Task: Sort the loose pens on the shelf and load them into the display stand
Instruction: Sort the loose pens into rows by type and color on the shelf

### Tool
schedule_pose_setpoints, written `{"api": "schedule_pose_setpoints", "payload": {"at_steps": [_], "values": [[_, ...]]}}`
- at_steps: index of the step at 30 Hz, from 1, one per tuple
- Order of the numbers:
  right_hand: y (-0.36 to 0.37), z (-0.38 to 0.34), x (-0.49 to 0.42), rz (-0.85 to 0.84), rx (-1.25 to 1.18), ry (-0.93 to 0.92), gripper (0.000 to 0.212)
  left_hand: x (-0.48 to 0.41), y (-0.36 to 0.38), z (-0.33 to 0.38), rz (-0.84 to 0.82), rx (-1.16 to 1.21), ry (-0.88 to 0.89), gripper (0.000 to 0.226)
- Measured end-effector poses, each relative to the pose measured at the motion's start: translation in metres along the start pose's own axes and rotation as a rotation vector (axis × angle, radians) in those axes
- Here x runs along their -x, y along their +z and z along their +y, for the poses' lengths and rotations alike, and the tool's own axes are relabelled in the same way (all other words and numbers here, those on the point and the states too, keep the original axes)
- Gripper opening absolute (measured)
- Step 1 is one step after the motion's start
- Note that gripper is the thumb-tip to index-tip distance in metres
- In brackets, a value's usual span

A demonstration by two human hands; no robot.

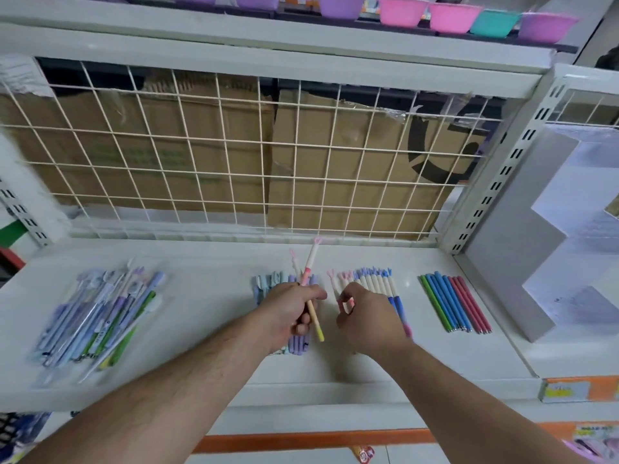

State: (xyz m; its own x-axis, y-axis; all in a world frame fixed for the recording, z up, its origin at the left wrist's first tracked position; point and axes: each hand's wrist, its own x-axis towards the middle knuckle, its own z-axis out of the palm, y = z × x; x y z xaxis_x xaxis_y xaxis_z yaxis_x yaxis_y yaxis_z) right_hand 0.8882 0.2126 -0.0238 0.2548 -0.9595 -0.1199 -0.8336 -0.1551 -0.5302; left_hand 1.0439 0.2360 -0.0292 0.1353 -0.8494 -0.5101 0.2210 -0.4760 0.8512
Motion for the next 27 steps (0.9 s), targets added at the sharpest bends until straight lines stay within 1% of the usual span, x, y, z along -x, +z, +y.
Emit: {"api": "schedule_pose_setpoints", "payload": {"at_steps": [2,5,8,11,13,14,15,17,18,19,20,22,24,27], "values": [[0.004,-0.001,-0.002,-0.003,0.173,-0.047,0.019,0.001,-0.005,0.001,-0.009,-0.007,-0.004,0.019],[0.008,-0.002,-0.006,-0.009,0.325,-0.077,0.024,0.001,-0.01,0.001,-0.025,-0.019,-0.014,0.02],[0.008,-0.004,-0.009,-0.017,0.379,-0.061,0.019,0.002,-0.013,0.003,-0.046,-0.037,-0.008,0.019],[0.01,-0.004,-0.011,0.013,0.353,-0.034,0.009,0.002,-0.014,0.004,-0.058,-0.073,-0.001,0.024],[0.009,-0.006,-0.008,0.067,0.27,-0.013,0.012,0.001,-0.013,0.003,-0.064,-0.092,0.003,0.03],[0.008,-0.008,-0.007,0.09,0.177,0.003,0.014,0.001,-0.012,0.003,-0.065,-0.094,0.006,0.031],[0.007,-0.01,-0.004,0.098,0.025,0.021,0.014,0.0,-0.01,0.003,-0.064,-0.091,0.009,0.031],[0.003,-0.015,0.0,0.054,-0.34,0.059,0.014,0.0,-0.006,0.002,-0.066,-0.081,0.003,0.029],[0.0,-0.017,0.003,0.019,-0.479,0.062,0.014,0.0,-0.003,0.002,-0.07,-0.08,-0.001,0.029],[-0.003,-0.018,0.005,-0.025,-0.567,0.058,0.012,0.001,-0.001,0.001,-0.079,-0.085,-0.005,0.03],[-0.005,-0.019,0.008,-0.067,-0.618,0.051,0.01,0.002,0.003,0.001,-0.096,-0.09,-0.009,0.031],[-0.007,-0.019,0.011,-0.117,-0.642,0.04,0.013,0.005,0.009,0.001,-0.142,-0.098,-0.015,0.034],[-0.007,-0.019,0.012,-0.119,-0.638,0.039,0.013,0.007,0.014,0.002,-0.165,-0.115,-0.025,0.033],[-0.006,-0.011,0.012,-0.08,-0.621,0.061,0.015,0.008,0.021,0.001,-0.146,-0.155,-0.034,0.035]]}}
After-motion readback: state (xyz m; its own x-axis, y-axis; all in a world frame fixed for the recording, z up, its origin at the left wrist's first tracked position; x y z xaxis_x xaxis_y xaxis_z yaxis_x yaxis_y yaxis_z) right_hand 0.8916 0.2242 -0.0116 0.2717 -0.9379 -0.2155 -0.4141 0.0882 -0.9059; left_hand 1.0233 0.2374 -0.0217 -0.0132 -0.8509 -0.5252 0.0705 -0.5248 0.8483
